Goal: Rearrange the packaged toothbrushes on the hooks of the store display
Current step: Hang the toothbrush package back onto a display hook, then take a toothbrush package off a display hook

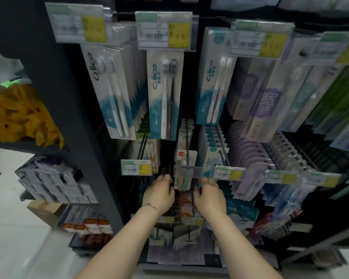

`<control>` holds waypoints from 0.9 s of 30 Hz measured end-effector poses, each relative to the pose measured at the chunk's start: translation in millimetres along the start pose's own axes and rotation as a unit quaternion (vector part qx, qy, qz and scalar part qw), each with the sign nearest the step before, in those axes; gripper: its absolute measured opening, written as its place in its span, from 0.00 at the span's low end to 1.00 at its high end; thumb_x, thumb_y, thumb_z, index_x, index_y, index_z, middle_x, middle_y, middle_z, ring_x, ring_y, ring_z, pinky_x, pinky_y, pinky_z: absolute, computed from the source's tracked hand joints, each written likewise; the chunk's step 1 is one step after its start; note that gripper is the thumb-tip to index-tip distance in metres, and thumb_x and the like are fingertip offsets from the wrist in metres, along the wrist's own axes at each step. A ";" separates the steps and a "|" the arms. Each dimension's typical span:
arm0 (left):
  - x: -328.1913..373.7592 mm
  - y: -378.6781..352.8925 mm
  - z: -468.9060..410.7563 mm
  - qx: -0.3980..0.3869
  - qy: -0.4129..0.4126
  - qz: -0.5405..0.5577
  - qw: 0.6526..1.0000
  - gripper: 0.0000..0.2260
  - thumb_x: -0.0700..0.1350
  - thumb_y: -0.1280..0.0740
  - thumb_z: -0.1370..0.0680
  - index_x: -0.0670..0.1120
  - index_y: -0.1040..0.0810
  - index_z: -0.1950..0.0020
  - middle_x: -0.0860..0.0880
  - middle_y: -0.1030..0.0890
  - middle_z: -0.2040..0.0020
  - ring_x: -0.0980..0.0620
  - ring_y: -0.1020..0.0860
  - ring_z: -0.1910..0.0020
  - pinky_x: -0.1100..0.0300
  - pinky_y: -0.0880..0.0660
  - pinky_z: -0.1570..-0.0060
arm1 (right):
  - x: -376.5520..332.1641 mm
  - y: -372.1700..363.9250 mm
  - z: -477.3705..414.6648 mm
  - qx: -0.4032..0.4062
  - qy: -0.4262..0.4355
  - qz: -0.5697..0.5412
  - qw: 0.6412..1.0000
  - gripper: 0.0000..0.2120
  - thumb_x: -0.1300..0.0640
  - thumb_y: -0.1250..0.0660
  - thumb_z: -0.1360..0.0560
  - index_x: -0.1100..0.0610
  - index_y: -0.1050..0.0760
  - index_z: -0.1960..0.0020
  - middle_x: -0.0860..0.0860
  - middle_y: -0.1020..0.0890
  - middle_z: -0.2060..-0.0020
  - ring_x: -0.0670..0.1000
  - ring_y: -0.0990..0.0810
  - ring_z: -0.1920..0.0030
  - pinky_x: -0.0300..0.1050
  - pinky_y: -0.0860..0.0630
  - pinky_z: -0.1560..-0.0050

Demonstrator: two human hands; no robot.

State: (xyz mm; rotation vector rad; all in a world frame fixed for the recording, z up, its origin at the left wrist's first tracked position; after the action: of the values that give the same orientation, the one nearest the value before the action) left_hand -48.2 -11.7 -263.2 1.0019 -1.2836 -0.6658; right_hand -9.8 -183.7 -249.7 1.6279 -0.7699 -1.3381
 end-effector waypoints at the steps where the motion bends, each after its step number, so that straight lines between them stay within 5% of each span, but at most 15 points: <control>1: -2.1 0.7 -2.5 0.003 0.000 0.002 1.000 0.06 0.50 0.39 0.19 0.50 0.29 0.45 0.50 0.26 0.47 0.48 0.23 0.50 0.48 0.21 0.53 | -2.1 -1.5 -0.7 -0.003 -0.003 0.004 1.000 0.17 0.52 0.40 0.20 0.53 0.31 0.32 0.54 0.25 0.38 0.58 0.24 0.40 0.51 0.25 0.44; 7: -4.0 4.0 -26.3 0.003 0.017 0.045 0.999 0.07 0.48 0.38 0.19 0.51 0.30 0.42 0.50 0.25 0.42 0.47 0.22 0.51 0.47 0.20 0.54 | -6.1 -6.7 -16.0 -0.021 -0.015 -0.013 1.000 0.18 0.52 0.43 0.18 0.54 0.35 0.30 0.54 0.27 0.37 0.56 0.25 0.40 0.50 0.24 0.44; 10: -0.6 5.4 -41.2 0.001 0.026 0.086 0.996 0.16 0.46 0.37 0.19 0.50 0.32 0.31 0.49 0.27 0.34 0.47 0.24 0.40 0.46 0.22 0.44 | -9.3 -7.4 -33.9 -0.054 -0.051 -0.040 0.996 0.17 0.57 0.43 0.19 0.52 0.35 0.30 0.53 0.26 0.37 0.57 0.23 0.43 0.50 0.22 0.47; 13: 0.6 5.0 -54.1 -0.014 0.022 0.183 0.983 0.23 0.47 0.32 0.21 0.51 0.34 0.27 0.49 0.25 0.32 0.50 0.25 0.36 0.49 0.25 0.36 | -16.7 -6.8 -51.3 -0.069 -0.069 -0.095 0.991 0.18 0.53 0.43 0.20 0.48 0.35 0.30 0.50 0.28 0.35 0.54 0.26 0.38 0.54 0.27 0.37; 16: 2.5 4.4 -66.0 -0.026 0.008 0.265 0.964 0.17 0.49 0.31 0.21 0.56 0.29 0.34 0.53 0.21 0.40 0.54 0.21 0.42 0.48 0.22 0.40 | -21.6 -12.3 -63.0 -0.079 -0.068 -0.161 0.981 0.19 0.49 0.40 0.22 0.48 0.34 0.32 0.49 0.27 0.36 0.53 0.26 0.38 0.56 0.29 0.34; 20: -1.6 -3.2 -77.5 -0.028 0.007 0.309 0.950 0.06 0.50 0.35 0.21 0.56 0.25 0.44 0.52 0.18 0.47 0.51 0.19 0.45 0.42 0.22 0.41 | -17.1 -22.6 -72.1 -0.071 -0.044 -0.173 0.981 0.04 0.55 0.39 0.21 0.51 0.29 0.47 0.54 0.22 0.45 0.54 0.22 0.45 0.53 0.25 0.39; 24: 5.8 1.3 -70.8 -0.025 0.012 0.339 0.940 0.05 0.48 0.36 0.20 0.50 0.22 0.47 0.47 0.17 0.48 0.50 0.19 0.45 0.44 0.23 0.40 | -18.1 -22.0 -65.9 -0.036 -0.118 -0.366 0.922 0.11 0.52 0.39 0.19 0.56 0.22 0.54 0.57 0.19 0.57 0.57 0.21 0.52 0.51 0.25 0.46; 27: 12.8 5.9 -56.7 -0.029 -0.002 0.351 0.936 0.03 0.47 0.36 0.19 0.54 0.23 0.51 0.51 0.17 0.50 0.51 0.18 0.47 0.45 0.22 0.42 | -21.7 -21.5 -50.3 -0.043 -0.150 -0.385 0.910 0.05 0.51 0.37 0.20 0.47 0.23 0.53 0.52 0.19 0.55 0.55 0.21 0.50 0.47 0.25 0.56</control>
State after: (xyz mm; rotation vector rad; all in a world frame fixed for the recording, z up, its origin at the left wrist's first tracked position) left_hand 8.8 -7.0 -251.1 0.4312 -1.4916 -0.1479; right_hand 32.6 -143.7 -257.3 1.7457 -0.2026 -2.1806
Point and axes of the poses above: each hand's wrist, its own z-axis away from the middle knuckle, its own y-axis out of the back of the hand, x = y × z, the point moved 3 cm from there along -z, towards the middle knuckle
